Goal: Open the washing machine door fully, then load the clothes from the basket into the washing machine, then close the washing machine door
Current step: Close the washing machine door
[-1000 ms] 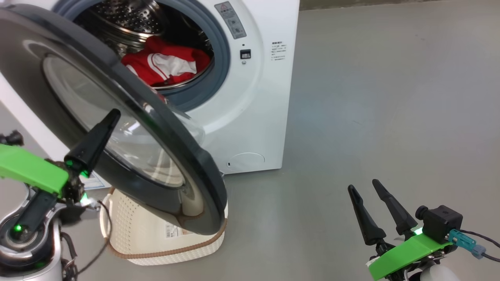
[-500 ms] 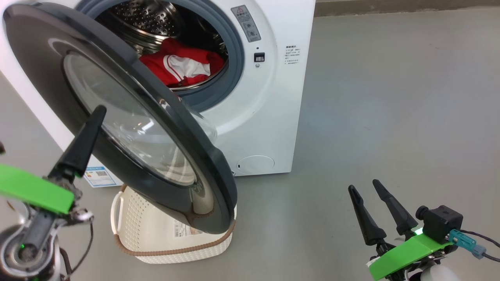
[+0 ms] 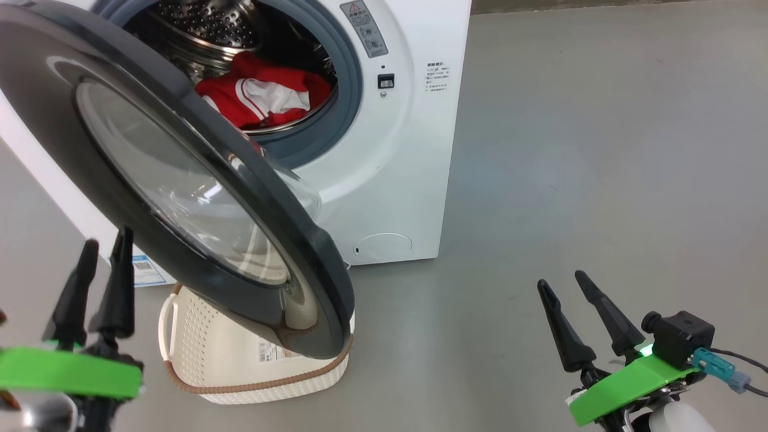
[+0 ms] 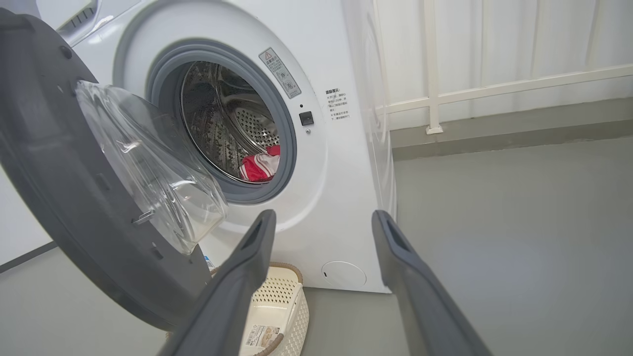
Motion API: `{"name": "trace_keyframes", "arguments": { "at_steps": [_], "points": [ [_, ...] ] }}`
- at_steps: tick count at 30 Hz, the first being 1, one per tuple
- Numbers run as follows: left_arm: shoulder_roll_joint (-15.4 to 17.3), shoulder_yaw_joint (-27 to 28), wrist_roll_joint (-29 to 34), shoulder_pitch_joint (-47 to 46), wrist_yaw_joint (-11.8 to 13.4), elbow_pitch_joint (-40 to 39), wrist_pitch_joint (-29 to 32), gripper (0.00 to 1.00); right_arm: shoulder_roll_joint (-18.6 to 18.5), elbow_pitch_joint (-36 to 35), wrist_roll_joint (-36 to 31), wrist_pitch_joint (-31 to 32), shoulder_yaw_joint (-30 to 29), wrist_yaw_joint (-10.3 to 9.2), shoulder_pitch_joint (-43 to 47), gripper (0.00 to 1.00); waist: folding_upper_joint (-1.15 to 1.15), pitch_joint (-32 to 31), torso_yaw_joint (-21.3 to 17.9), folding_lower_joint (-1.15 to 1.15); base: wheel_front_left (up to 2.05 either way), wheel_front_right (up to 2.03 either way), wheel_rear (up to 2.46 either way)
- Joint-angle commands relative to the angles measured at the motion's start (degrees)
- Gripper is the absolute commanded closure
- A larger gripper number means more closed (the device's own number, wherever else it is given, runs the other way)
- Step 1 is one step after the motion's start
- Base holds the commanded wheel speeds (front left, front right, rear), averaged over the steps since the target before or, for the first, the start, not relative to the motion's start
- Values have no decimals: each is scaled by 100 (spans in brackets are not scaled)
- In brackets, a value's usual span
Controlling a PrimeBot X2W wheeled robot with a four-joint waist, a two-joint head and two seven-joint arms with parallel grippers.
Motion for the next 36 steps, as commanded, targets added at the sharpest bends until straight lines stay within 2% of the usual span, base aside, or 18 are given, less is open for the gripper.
{"name": "trace_keyframes", "arguments": {
  "at_steps": [1,8,17,28,36],
  "points": [
    [162,127,229,-2,-89,-49,-289,0,-56,-150,14,-27,107,9,-214,0,0,-11,-24,0,0,0,0],
    [125,-133,798,374,-148,549,-1335,0,-90,-144,0,-27,115,9,-228,0,0,-55,-81,0,0,0,0],
    [251,-379,1647,521,-161,1348,-2301,0,-127,-116,-96,-27,130,9,-229,0,0,-72,-81,0,0,0,0],
    [56,-308,2387,550,23,1588,-2470,0,-127,-157,-204,-27,68,9,-198,0,0,-85,-10,0,0,0,0],
    [-169,-136,2687,666,-18,1420,-2474,0,-124,-166,-271,-27,22,9,-174,0,0,-87,16,0,0,0,0]
  ]
}}
